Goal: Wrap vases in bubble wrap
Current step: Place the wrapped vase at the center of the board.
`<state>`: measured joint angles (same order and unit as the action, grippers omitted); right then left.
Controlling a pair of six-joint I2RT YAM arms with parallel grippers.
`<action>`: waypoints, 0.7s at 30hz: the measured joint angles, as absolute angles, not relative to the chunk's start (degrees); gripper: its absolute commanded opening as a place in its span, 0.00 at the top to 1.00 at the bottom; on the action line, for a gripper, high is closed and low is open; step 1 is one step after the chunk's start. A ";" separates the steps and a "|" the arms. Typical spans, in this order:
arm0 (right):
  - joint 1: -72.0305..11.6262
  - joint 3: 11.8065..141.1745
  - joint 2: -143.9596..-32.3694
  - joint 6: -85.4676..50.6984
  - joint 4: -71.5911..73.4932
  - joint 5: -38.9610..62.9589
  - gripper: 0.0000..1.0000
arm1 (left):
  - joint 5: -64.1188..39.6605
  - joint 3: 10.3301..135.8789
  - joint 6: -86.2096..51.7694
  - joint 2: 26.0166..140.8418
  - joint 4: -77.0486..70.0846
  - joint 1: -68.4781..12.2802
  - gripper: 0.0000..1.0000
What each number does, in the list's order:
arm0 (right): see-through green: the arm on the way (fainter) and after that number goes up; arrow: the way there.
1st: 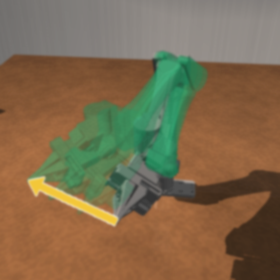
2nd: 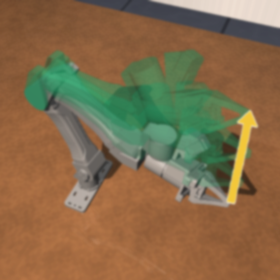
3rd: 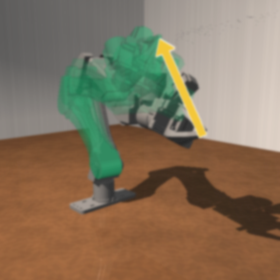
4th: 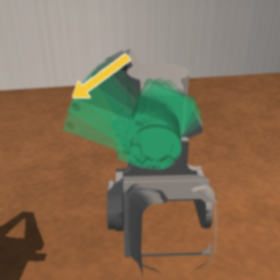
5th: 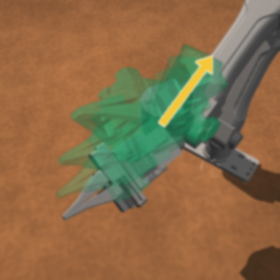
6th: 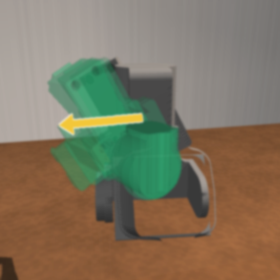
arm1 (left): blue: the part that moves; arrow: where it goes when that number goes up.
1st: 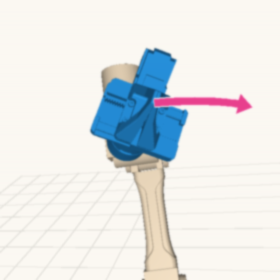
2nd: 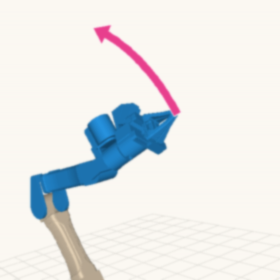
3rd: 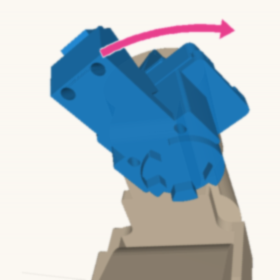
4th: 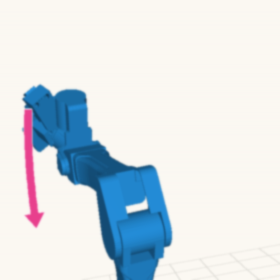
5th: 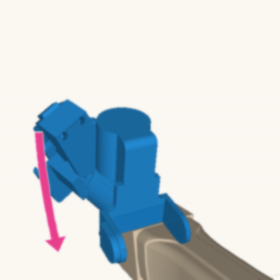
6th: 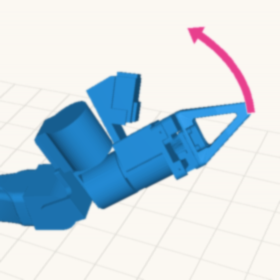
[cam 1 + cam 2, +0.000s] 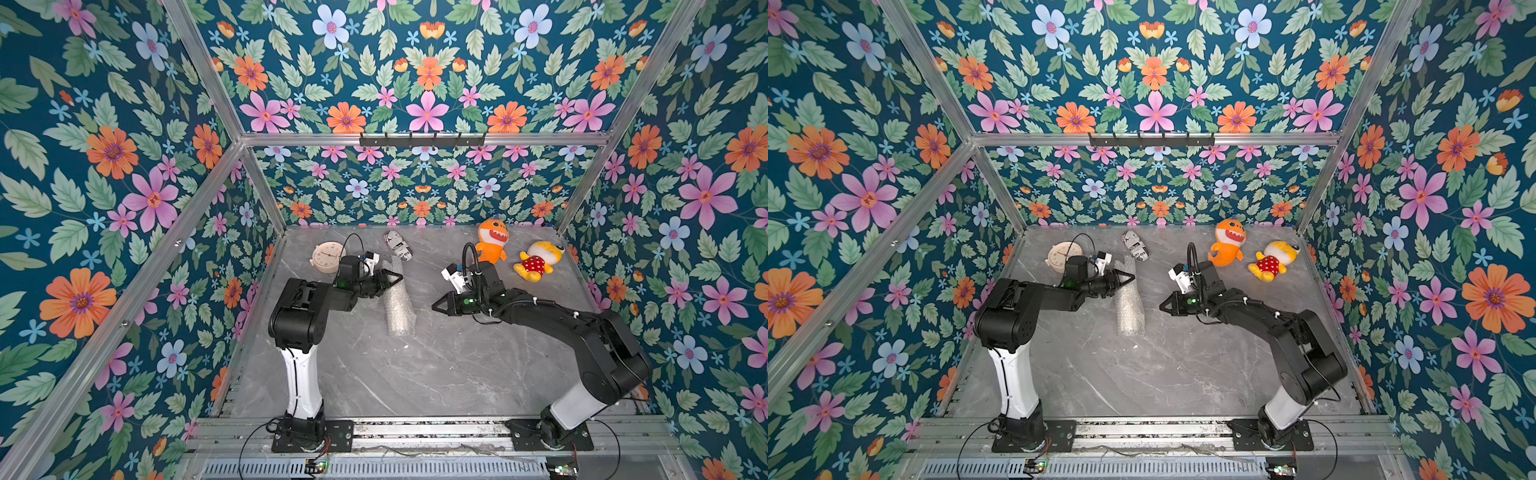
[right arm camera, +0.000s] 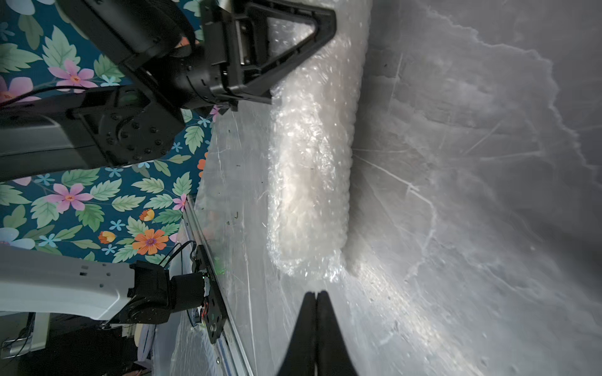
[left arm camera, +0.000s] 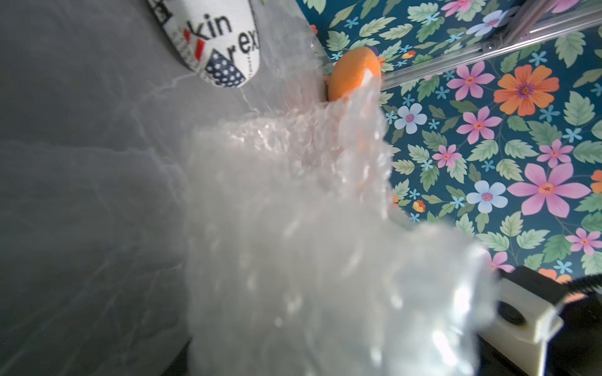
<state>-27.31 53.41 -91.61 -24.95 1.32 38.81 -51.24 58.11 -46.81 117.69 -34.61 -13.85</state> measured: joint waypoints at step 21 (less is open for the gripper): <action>-17.08 49.93 -72.27 -19.25 -10.46 15.31 0.29 | -18.90 70.41 -23.90 100.14 7.60 -13.08 0.00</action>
<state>-17.08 49.93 -72.27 -19.25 -10.46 15.31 -18.90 70.41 -23.90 100.14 7.60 -13.08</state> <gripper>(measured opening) 0.638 0.998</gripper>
